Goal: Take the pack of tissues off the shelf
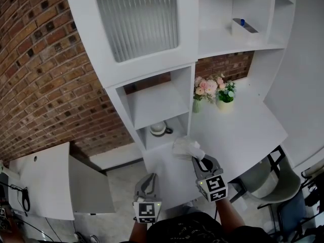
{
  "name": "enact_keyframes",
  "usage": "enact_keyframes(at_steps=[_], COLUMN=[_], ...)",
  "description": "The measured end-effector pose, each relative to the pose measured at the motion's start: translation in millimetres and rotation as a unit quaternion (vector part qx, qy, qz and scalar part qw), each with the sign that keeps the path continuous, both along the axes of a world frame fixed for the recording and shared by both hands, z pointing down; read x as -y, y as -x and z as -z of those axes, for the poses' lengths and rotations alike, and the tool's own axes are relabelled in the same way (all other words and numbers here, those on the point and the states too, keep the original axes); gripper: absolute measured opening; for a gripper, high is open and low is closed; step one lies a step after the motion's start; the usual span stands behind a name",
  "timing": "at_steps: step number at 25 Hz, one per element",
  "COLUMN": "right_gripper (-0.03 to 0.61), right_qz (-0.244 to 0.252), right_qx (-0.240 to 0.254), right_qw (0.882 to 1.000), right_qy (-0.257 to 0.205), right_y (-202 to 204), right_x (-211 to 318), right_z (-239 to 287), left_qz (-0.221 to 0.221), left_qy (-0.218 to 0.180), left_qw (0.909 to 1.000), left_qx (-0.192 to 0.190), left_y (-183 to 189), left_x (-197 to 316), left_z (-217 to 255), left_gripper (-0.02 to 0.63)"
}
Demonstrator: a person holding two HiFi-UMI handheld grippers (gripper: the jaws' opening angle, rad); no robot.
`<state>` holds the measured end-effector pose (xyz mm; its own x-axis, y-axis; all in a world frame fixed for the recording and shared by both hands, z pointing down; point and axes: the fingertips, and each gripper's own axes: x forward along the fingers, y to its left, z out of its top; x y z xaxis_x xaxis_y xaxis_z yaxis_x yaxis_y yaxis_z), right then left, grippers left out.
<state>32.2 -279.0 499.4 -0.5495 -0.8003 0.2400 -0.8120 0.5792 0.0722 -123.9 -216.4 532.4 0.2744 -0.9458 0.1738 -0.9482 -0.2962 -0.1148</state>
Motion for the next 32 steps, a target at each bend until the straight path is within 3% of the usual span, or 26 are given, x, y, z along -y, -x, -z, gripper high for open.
enact_keyframes(at_steps=[32], right_gripper=[0.032], right_qz=[-0.002], right_qx=[-0.034], right_qw=[0.994], right_qy=[0.103], right_y=[1], right_x=[-1], right_z=[-110], left_qz=[0.006], left_qy=[0.027], left_qw=[0.9996], left_qx=[-0.001], left_y=[-2], left_x=[15], left_z=[-16], left_gripper=[0.023])
